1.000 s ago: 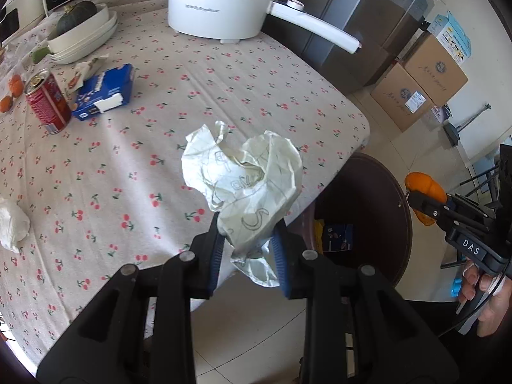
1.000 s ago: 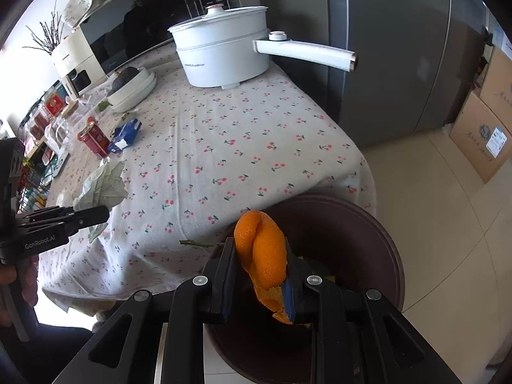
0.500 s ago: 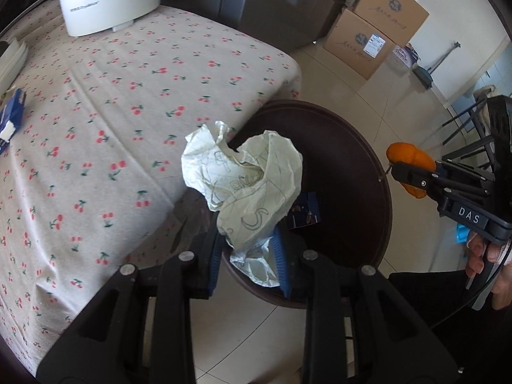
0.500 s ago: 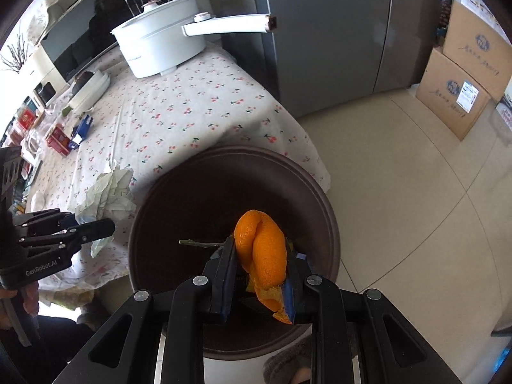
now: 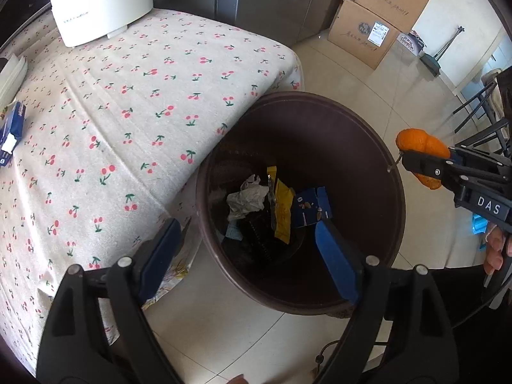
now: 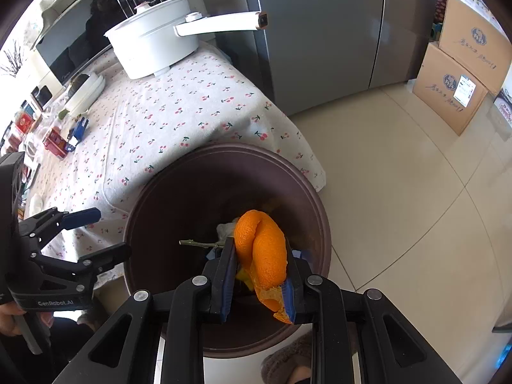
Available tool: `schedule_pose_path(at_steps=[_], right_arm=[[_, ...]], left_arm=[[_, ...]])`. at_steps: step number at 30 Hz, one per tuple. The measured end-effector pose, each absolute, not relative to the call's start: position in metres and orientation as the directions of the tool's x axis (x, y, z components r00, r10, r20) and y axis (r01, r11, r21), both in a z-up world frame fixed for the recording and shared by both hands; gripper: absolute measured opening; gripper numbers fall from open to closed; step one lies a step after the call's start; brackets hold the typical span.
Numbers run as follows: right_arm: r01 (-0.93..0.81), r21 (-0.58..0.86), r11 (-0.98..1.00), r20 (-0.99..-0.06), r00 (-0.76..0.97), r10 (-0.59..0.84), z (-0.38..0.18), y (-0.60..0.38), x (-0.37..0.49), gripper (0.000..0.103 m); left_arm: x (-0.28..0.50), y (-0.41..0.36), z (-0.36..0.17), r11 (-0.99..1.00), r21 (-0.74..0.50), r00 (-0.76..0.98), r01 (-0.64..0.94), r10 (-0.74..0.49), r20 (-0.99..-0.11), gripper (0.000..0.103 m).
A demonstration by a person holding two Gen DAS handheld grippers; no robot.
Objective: Collect trash
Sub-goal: 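Carry the paper and pepper over the bin and open both grippers, then grasp the white tissue on the tablecloth with the left gripper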
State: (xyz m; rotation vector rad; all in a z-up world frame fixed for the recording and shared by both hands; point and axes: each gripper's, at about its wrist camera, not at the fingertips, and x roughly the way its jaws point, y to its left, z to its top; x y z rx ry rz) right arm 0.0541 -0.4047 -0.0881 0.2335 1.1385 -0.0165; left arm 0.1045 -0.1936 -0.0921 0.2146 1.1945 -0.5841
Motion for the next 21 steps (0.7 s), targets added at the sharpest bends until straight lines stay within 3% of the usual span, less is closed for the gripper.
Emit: schedule_pose_path(at_steps=[4,5,7,8,21], right_arm=[[0.144,0.165,0.976,-0.906,0.413,0.093,-0.089,-0.402,0.058,0.034],[0.149,0.159,0.976,-0.911,0.403,0.087,-0.089,-0.402,0.059,0.05],[0.177,0.165,0.97,-0.91,0.407,0.08,-0.087,-0.404,0.06,0.072],[0.191,0.175,0.966,-0.906,0.415,0.082,-0.085,-0.405,0.06,0.075],[0.134,0.169,0.976,-0.896,0.434,0.095,-0.07,-0.371,0.077,0.078]], left_arm=[[0.104,-0.178,-0.089,0.848,-0.144,0.254,0.509,-0.309,-0.917,0.086],[0.103,-0.175,-0.089,0.852,-0.144,0.258,0.503,-0.307,-0.916,0.086],[0.103,-0.166,-0.088,0.86,-0.142,0.265,0.491,-0.302,-0.916,0.086],[0.103,-0.161,-0.088,0.863,-0.141,0.267,0.485,-0.3,-0.916,0.086],[0.105,-0.11,-0.08,0.907,-0.131,0.301,0.4,-0.265,-0.916,0.086]])
